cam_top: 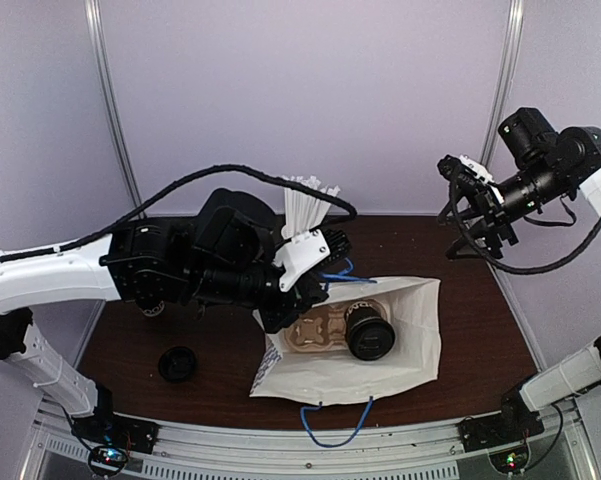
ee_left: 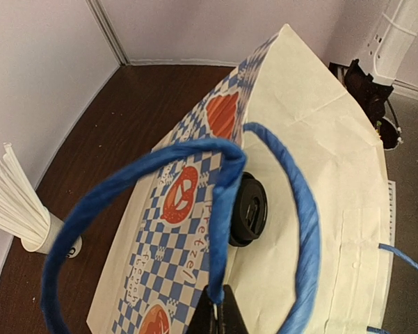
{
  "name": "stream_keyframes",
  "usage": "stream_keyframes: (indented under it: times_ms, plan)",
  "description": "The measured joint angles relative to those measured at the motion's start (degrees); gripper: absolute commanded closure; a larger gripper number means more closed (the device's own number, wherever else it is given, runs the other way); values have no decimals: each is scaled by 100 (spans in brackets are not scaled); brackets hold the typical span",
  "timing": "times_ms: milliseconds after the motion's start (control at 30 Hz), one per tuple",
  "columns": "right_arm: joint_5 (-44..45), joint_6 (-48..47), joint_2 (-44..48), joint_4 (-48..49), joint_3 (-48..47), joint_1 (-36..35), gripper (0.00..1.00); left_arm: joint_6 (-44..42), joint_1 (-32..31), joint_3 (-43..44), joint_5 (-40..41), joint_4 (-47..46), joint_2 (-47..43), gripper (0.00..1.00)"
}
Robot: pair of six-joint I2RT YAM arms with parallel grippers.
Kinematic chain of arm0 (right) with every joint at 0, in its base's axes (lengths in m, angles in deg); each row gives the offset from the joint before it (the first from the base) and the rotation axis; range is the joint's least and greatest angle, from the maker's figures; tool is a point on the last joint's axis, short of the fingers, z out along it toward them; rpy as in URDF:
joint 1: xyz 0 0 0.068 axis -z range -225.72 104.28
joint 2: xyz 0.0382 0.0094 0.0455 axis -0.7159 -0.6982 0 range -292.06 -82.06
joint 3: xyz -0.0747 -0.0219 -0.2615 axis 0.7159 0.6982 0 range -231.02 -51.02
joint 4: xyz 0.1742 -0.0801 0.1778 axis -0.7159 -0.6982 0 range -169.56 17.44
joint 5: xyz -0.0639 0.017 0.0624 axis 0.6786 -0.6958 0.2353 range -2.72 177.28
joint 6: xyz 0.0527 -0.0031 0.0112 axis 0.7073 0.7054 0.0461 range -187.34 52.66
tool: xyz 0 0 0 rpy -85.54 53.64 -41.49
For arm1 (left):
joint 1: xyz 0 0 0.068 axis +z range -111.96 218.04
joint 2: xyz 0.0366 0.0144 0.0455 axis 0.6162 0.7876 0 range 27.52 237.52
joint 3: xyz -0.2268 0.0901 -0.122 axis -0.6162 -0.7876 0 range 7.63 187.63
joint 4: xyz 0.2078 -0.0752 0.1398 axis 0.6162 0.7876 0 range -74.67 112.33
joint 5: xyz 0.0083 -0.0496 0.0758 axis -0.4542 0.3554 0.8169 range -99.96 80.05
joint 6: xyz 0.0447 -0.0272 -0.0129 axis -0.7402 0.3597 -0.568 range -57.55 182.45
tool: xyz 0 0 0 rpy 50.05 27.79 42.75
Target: Pack the takeout coffee
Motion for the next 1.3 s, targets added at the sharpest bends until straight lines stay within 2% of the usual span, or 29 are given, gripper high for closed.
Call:
stream_keyframes:
  times_ms: [200,400,500,600,767,867,1100,1300]
  plan:
    - [-76,68,2,138,409,170,19,72,-223,-170,116,-4,-142,100]
    - [-85,155,-4,243,474,186,19,85,-188,-205,376,-66,-149,100]
    - [-85,179,-4,291,485,188,18,83,11,-120,319,-61,-85,100]
    - [-92,219,-4,365,527,190,18,90,518,57,24,-70,98,100]
    - [-92,280,-4,409,584,190,18,61,1263,299,-310,-94,474,61]
    - [-92,295,-4,435,584,190,18,2,1526,457,-385,-107,632,49]
    - [-94,323,-4,494,647,190,18,-175,1757,789,-341,-68,667,26]
    - [-116,358,-50,529,651,195,18,-439,1755,1460,-323,382,474,21]
